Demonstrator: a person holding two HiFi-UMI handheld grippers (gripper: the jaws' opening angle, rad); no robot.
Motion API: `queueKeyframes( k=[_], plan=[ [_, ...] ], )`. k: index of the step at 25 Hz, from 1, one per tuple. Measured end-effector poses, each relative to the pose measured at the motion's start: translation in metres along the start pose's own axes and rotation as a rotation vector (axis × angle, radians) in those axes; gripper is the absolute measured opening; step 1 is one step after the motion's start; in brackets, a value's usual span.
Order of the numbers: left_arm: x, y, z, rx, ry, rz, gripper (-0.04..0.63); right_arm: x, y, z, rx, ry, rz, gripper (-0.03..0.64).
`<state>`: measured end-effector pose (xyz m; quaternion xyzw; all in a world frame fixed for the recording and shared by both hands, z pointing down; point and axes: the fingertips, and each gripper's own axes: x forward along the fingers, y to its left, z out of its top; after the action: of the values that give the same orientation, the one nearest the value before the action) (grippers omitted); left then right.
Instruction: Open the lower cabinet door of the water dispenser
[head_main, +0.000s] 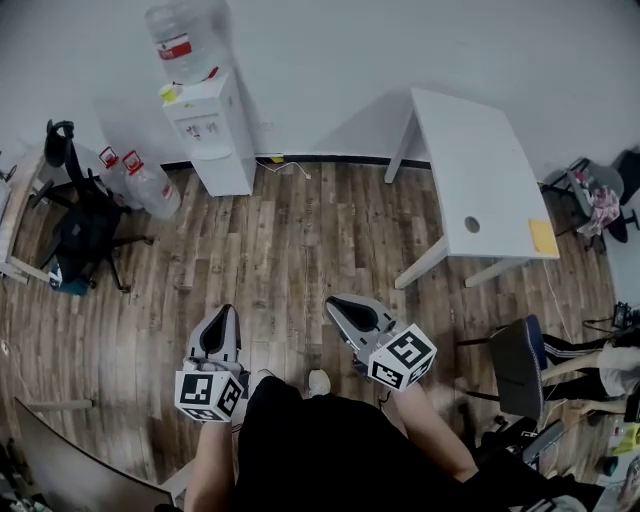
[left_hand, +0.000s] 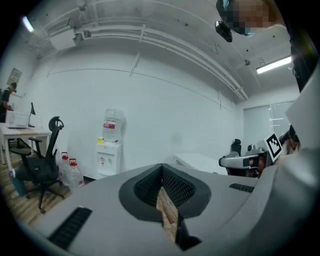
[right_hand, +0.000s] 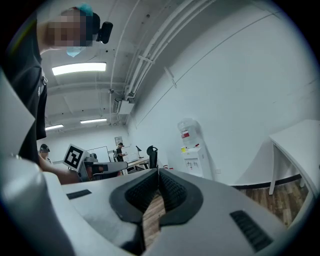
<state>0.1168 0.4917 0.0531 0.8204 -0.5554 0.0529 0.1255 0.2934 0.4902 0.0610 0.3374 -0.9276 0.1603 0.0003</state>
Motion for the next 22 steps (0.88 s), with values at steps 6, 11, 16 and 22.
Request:
queueKeyframes(
  k=[6, 11, 16, 22],
  plan=[
    [-0.003, -0.004, -0.006, -0.003, 0.018, -0.009, 0.014, -0.004, -0.007, -0.005, 0.011, -0.004, -0.003, 0.024],
    [-0.004, 0.006, -0.004, 0.007, 0.022, 0.010, 0.014, 0.005, -0.006, -0.004, 0.016, -0.007, 0.005, 0.025],
    [0.007, 0.016, -0.004, 0.007, 0.016, 0.014, 0.014, 0.015, -0.012, -0.007, 0.017, 0.001, -0.003, 0.025],
    [0.029, 0.036, -0.001, 0.001, 0.021, -0.002, 0.014, 0.040, -0.022, -0.003, 0.018, 0.005, -0.012, 0.025]
  ],
)
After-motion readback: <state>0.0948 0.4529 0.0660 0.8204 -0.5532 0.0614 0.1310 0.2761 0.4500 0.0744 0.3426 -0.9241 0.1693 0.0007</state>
